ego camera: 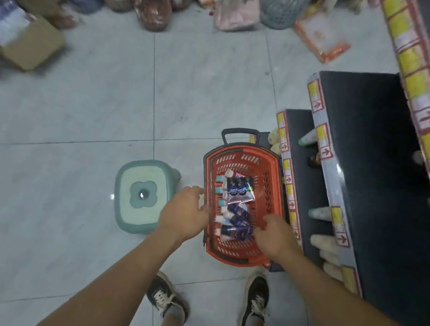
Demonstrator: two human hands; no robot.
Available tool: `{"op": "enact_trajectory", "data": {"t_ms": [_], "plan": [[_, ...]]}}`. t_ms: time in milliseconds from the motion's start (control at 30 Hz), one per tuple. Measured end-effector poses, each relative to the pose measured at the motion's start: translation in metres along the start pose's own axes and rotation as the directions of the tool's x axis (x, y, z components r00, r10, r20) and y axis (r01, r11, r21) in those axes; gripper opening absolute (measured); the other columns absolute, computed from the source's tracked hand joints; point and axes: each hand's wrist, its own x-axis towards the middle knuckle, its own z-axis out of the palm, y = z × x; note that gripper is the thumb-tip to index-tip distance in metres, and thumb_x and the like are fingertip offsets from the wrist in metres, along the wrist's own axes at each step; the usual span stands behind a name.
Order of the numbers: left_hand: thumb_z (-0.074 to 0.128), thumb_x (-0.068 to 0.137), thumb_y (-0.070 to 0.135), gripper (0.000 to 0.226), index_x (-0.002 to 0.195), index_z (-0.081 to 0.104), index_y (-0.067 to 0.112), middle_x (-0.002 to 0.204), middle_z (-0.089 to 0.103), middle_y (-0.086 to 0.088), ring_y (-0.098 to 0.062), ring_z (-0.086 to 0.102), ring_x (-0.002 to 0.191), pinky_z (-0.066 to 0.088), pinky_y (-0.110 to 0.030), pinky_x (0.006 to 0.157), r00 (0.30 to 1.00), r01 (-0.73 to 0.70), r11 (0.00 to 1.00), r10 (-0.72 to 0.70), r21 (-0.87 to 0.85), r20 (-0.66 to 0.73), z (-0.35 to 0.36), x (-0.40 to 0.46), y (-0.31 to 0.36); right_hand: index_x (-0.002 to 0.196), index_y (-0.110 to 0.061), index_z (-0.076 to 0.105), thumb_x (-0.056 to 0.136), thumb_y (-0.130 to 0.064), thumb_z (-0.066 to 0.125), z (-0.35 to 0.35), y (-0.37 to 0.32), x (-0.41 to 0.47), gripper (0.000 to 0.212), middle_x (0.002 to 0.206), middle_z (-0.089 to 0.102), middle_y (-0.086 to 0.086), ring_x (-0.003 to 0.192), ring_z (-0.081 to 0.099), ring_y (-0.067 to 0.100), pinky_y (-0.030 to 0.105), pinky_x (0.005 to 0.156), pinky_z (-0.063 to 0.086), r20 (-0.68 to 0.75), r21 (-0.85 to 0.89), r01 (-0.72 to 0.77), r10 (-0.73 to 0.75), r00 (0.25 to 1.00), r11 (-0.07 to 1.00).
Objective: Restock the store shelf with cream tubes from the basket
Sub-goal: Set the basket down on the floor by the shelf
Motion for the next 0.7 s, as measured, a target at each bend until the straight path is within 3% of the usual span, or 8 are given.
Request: {"op": "enact_trajectory", "data": {"t_ms": [200, 467, 600, 700], "plan": [[0.056, 0.096, 0.031, 0.052, 0.147, 0.057, 0.019, 0.145, 0.061, -0.004, -0.027, 0.061, 0.127, 0.052, -0.04, 0.104, 0.997, -0.058, 0.997, 0.06, 0.048, -0.05, -0.07, -0.064, -0.008, 0.09, -0.021, 0.06, 0.085, -0.04, 0.055, -0.025, -0.055, -0.084, 0.02, 0.088, 0.064, -0.001, 0.08, 0.062, 0.022, 0.033, 0.07, 0.051, -0.032, -0.067, -0.005, 0.003, 0.999, 0.998], [0.054, 0.096, 0.033, 0.051, 0.146, 0.056, 0.02, 0.14, 0.065, -0.003, -0.026, 0.063, 0.123, 0.055, -0.042, 0.1, 0.985, -0.156, 0.981, 0.163, 0.113, -0.061, -0.143, -0.129, -0.019, 0.104, -0.025, 0.065, 0.093, -0.03, 0.06, -0.05, -0.111, -0.178, 0.013, 0.107, 0.068, 0.005, 0.084, 0.06, 0.021, 0.028, 0.073, 0.047, -0.144, -0.034, 0.007, -0.012, 0.989, 0.999], [0.052, 0.097, 0.03, 0.054, 0.149, 0.052, 0.02, 0.141, 0.064, -0.001, -0.026, 0.061, 0.125, 0.051, -0.036, 0.097, 0.976, -0.203, 0.964, 0.214, 0.17, -0.047, -0.167, -0.149, -0.015, 0.098, -0.026, 0.058, 0.095, -0.022, 0.06, -0.057, -0.119, -0.206, 0.005, 0.1, 0.061, 0.0, 0.072, 0.061, 0.009, 0.023, 0.057, 0.043, -0.18, -0.011, 0.019, -0.021, 0.983, 1.0], [0.052, 0.095, 0.029, 0.054, 0.149, 0.053, 0.02, 0.138, 0.066, 0.0, -0.026, 0.062, 0.122, 0.052, -0.037, 0.096, 0.976, -0.207, 0.958, 0.216, 0.197, -0.023, -0.176, -0.157, -0.007, 0.109, -0.019, 0.061, 0.095, -0.024, 0.061, -0.058, -0.115, -0.214, 0.015, 0.099, 0.062, -0.002, 0.067, 0.059, 0.006, 0.02, 0.051, 0.044, -0.199, 0.027, -0.003, 0.008, 0.98, 1.0]]}}
